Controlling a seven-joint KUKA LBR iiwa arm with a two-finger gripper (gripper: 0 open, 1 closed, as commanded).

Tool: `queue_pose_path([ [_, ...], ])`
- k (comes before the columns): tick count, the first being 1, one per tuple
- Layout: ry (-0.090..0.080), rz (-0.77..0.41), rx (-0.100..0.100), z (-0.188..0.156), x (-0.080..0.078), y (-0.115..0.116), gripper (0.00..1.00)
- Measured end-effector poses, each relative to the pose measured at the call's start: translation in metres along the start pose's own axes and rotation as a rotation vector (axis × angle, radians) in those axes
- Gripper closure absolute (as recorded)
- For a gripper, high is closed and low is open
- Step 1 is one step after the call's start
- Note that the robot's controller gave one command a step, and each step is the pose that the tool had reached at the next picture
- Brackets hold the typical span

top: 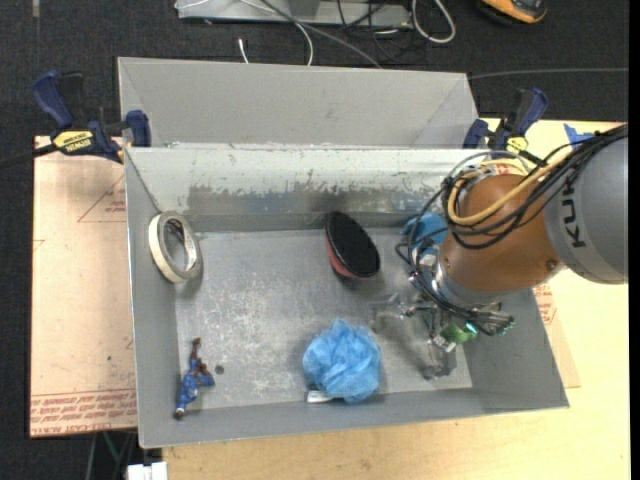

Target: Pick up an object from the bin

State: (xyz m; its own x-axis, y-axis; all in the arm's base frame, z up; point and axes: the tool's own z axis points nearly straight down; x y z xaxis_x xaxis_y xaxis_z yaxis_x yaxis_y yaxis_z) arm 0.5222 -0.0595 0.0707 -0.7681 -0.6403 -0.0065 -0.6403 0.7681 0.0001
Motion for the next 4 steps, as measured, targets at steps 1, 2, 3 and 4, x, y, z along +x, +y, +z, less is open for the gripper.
queue_pose_path([
  [1, 0.000, -0.029, -0.001, 0.000, 0.001, -0.001, 0.00],
  [2, -0.004, -0.014, 0.000, -0.024, -0.009, 0.015, 0.00],
  [3, 0.002, -0.215, -0.004, 0.001, 0.031, -0.002, 0.00],
  [4, 0.002, -0.237, -0.003, 0.001, 0.011, -0.004, 0.00],
])
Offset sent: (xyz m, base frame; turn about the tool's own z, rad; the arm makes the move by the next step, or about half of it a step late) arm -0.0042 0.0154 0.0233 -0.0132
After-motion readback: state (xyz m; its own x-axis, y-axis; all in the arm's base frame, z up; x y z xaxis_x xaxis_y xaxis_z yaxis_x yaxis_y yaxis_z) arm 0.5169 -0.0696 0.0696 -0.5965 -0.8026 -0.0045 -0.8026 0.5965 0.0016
